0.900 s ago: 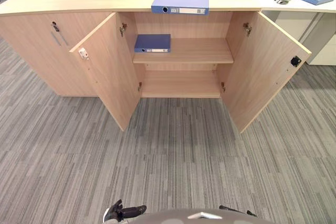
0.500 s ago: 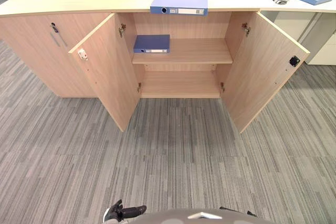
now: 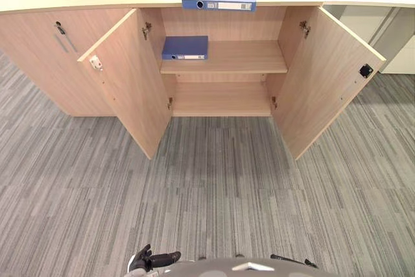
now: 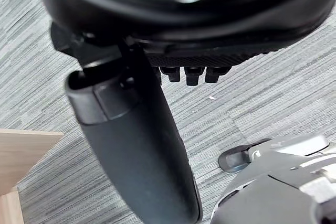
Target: Walk over to the cabinet, pick up the folder, carry it to the office cabinet, place the folder inside the office cabinet, then close the office cabinet door
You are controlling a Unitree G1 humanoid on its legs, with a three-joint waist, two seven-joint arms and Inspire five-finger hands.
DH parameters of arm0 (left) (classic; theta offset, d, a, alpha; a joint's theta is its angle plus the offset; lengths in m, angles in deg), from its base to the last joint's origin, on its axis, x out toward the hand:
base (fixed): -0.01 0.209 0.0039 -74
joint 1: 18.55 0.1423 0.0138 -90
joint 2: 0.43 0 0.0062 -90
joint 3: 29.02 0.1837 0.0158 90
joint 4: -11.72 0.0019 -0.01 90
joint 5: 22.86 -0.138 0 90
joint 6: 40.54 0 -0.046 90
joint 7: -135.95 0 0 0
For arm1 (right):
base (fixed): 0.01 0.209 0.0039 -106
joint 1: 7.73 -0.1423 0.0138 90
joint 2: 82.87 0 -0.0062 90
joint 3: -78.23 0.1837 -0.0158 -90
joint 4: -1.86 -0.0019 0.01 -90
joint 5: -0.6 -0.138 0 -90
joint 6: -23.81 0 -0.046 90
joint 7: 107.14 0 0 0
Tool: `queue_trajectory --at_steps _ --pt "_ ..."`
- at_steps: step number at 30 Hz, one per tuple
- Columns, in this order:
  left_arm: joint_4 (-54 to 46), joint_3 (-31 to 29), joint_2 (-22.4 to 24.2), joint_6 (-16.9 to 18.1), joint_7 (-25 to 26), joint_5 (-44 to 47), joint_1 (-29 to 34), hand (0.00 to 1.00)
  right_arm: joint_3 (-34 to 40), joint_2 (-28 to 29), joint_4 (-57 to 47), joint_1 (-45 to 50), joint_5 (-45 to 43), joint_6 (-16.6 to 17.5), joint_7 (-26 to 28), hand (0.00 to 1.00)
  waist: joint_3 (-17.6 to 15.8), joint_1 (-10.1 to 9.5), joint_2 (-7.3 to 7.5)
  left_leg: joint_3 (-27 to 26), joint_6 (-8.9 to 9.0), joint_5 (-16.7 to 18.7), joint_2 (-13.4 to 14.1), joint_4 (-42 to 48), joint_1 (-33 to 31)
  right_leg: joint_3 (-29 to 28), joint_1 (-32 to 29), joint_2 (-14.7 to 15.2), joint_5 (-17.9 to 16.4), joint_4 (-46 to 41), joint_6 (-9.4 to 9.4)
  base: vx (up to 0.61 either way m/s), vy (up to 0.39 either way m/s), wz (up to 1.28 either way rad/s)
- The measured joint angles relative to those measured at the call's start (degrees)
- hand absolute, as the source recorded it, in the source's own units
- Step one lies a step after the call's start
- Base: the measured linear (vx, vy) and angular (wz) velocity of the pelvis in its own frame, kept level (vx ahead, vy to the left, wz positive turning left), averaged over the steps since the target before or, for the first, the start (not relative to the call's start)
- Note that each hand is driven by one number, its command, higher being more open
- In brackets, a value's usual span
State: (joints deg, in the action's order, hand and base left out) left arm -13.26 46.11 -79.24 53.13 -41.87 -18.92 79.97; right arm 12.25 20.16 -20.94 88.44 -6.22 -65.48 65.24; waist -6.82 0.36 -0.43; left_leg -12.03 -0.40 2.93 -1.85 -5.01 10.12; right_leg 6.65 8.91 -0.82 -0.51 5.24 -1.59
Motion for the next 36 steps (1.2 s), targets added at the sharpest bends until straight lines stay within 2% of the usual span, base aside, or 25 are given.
queue_trajectory --at_steps 5,7,9,10,11,12,14,15,17,20,21,22,23,24,25,27,28,29,30,32,34,36 --pt "-0.08 0.05 -0.52 -0.14 -0.05 0.04 -1.18 1.00 -1.16 -0.16 -0.01 -0.67 0.08 -0.01 0.08 1.00 -0.40 -0.26 0.37 -2.97 -0.15 1.06 0.65 1.00 -1.90 -2.79 -2.52 -0.64 0.31 -0.71 0.43 -0.01 -0.037 -0.32" --pt "-0.15 0.08 -0.62 -0.09 -0.04 0.28 -2.28 1.00 -1.09 -0.13 -0.10 -1.46 0.06 -0.02 0.03 1.00 -1.15 -0.43 0.41 -3.42 -0.45 2.91 1.28 4.31 -4.32 -3.05 -4.90 -0.68 -0.45 -3.39 0.05 -0.01 -0.037 -0.17" --pt "-0.36 0.93 -1.14 -0.10 -0.12 0.97 -3.42 1.00 -1.07 -0.09 -0.73 -2.19 0.01 0.01 0.04 1.00 -2.41 -0.49 0.40 -3.75 -1.13 5.72 1.59 8.56 -6.42 -2.98 -9.16 0.08 -5.24 -12.27 -0.41 -0.02 -0.014 -0.07" --pt "-0.64 1.41 -1.15 -0.10 -0.12 1.19 -3.40 1.00 -1.07 -0.04 -1.11 -2.13 0.00 0.01 0.05 1.00 -2.57 -0.50 0.40 -3.74 -1.17 6.48 1.54 9.41 -6.63 -2.58 -10.23 0.47 -6.60 -15.07 -0.85 0.00 0.015 0.04" --pt "-0.77 2.48 -1.12 -0.02 -0.07 1.40 -3.43 1.00 -1.00 -0.04 -1.72 -2.01 -0.04 0.08 0.05 1.00 -2.80 -0.52 0.23 -3.62 -1.56 7.83 1.45 10.82 -6.91 -1.64 -12.74 1.30 -8.85 -21.73 -2.10 0.01 0.043 0.03" --pt "-0.80 2.85 -1.08 -0.04 -0.07 1.60 -3.56 1.00 -0.98 -0.09 -2.26 -2.00 -0.04 0.10 0.06 1.00 -2.97 -0.54 0.07 -3.63 -1.98 8.36 1.47 11.52 -6.78 -0.84 -15.17 1.89 -9.66 -27.33 -2.55 0.02 0.061 0.02" --pt "-0.74 3.02 -1.24 -0.14 -0.08 1.96 -3.81 1.00 -0.99 0.15 -3.48 -1.90 -0.05 0.30 0.06 1.00 -3.56 -0.67 0.06 -3.72 -2.89 9.12 1.37 12.68 -6.08 1.13 -21.12 3.91 -9.94 -40.85 -2.07 0.09 0.092 0.04" --pt "-0.73 2.96 -1.46 -0.27 -0.05 2.26 -3.80 1.00 -0.95 0.33 -3.64 -1.72 -0.12 0.66 0.01 1.00 -3.90 -0.68 0.32 -3.40 -3.29 9.72 1.09 13.19 -5.14 2.62 -24.12 6.07 -11.03 -48.13 -0.71 0.20 0.092 0.11" --pt "-0.65 2.41 -1.51 -0.49 -0.02 2.30 -3.96 1.00 -0.96 0.52 -3.84 -1.54 -0.25 1.09 -0.20 1.00 -3.94 -0.50 0.54 -2.64 -2.86 10.66 1.53 12.26 -3.13 3.95 -26.93 7.84 -13.62 -51.99 -0.51 0.21 0.022 0.11" --pt "-0.44 2.37 -1.34 -0.53 -0.01 2.30 -4.05 1.00 -1.02 0.22 -3.81 -1.87 -0.23 1.41 -0.10 1.00 -4.19 -0.32 0.21 -2.38 -1.71 11.36 3.04 9.30 -0.31 5.99 -29.56 7.27 -14.38 -45.86 -0.61 0.26 -0.075 0.02" --pt "0.07 2.44 -1.16 -0.55 -0.03 2.29 -4.76 1.00 -1.30 -0.51 -3.74 -2.13 -0.21 1.33 -0.06 1.00 -4.60 0.04 -0.50 -2.14 -0.78 11.79 4.45 8.35 0.53 6.31 -30.92 5.56 -13.51 -39.85 -0.69 0.34 -0.149 0.24" --pt "0.41 2.51 -1.13 -0.54 -0.11 2.28 -5.41 1.00 -2.81 -0.56 -3.46 -1.96 -0.07 1.30 -0.21 1.00 -4.76 0.66 -0.75 -1.37 0.21 12.05 5.35 7.32 1.29 6.01 -31.54 3.98 -10.85 -32.93 -0.53 0.45 -0.222 0.35" --pt "0.42 2.50 -1.13 -0.54 -0.17 2.28 -5.27 1.00 -2.74 -0.48 -3.26 -1.72 -0.16 1.21 -0.17 1.00 -4.69 0.87 -0.57 -0.96 1.05 12.20 5.39 6.54 1.78 5.60 -31.81 3.60 -9.06 -30.27 -0.37 0.53 -0.275 0.56" --pt "0.44 2.37 -1.16 -0.49 -0.28 2.25 -5.40 1.00 -2.69 -0.49 -2.43 -1.12 -0.16 1.11 -0.15 1.00 -4.59 1.34 -0.09 0.37 2.57 12.97 5.64 5.64 3.84 5.14 -31.27 3.72 -2.63 -29.09 2.21 0.62 -0.287 0.45" --pt "0.39 2.11 0.04 -0.31 -0.20 2.24 -5.85 1.00 -2.69 -1.33 -1.80 -1.78 -0.04 0.79 -0.04 1.00 -4.91 1.42 -1.94 0.32 4.80 12.11 7.59 5.53 5.10 6.27 -30.79 2.58 -4.77 -31.03 3.57 0.56 -0.249 0.38" --pt "-0.53 1.52 1.38 0.06 -0.62 2.23 -6.33 1.00 -2.62 -1.19 -2.28 -2.29 -0.05 1.05 -0.02 1.00 -5.01 1.38 -2.19 0.35 7.01 9.96 8.31 10.11 3.19 7.13 -29.54 2.46 -7.17 -31.05 4.85 0.50 -0.233 0.19" --pt "-0.65 0.75 2.01 0.04 -0.73 2.21 -6.62 1.00 -2.65 -1.15 -2.65 -2.28 -0.04 1.15 0.02 1.00 -5.07 1.30 -2.24 0.39 7.00 9.59 8.88 14.02 1.70 7.48 -28.36 2.35 -7.43 -30.23 5.24 0.63 -0.297 0.35" --pt "-1.44 -1.55 3.41 -0.14 -1.37 2.04 -7.09 1.00 -2.74 -0.96 -3.50 -2.07 -0.10 1.05 -0.20 1.00 -5.19 1.38 -2.07 0.57 6.17 8.97 11.42 29.16 -4.00 7.63 -23.77 1.93 -7.57 -26.75 5.46 0.52 -0.230 0.41" --pt "-2.49 -2.38 3.61 0.07 -1.48 2.13 -7.11 1.00 -2.90 -0.91 -3.97 -1.73 -0.09 1.09 -0.26 1.00 -5.36 1.33 -1.96 0.22 6.16 9.27 13.44 39.20 -7.48 7.67 -20.56 1.32 -7.58 -24.68 5.48 0.50 -0.219 0.38" --pt "-4.48 -3.12 3.66 0.48 -1.27 2.19 -7.20 1.00 -4.31 -0.99 -4.86 -1.52 -0.17 1.26 -0.45 1.00 -5.82 0.50 -1.24 -1.69 5.89 10.88 16.53 52.73 -13.42 7.49 -15.43 0.45 -8.26 -22.13 6.19 0.36 -0.148 0.04" --pt "-6.09 -4.00 3.67 1.42 -0.66 2.21 -7.63 1.00 -5.54 -0.76 -6.44 -2.23 -0.51 1.41 -0.59 1.00 -6.12 -0.45 -0.64 -3.85 5.35 12.48 18.10 57.54 -19.41 6.36 -12.17 -0.05 -9.51 -19.87 6.22 0.32 -0.097 -0.25" --pt "-6.36 -3.95 4.01 1.85 -0.17 2.27 -8.10 1.00 -5.49 0.41 -7.42 -4.46 -2.14 1.70 -0.67 1.00 -6.20 -1.36 -0.54 -6.98 4.52 14.14 18.64 53.49 -25.21 4.47 -9.26 -0.38 -10.08 -17.74 5.89 0.26 0.003 -0.48"
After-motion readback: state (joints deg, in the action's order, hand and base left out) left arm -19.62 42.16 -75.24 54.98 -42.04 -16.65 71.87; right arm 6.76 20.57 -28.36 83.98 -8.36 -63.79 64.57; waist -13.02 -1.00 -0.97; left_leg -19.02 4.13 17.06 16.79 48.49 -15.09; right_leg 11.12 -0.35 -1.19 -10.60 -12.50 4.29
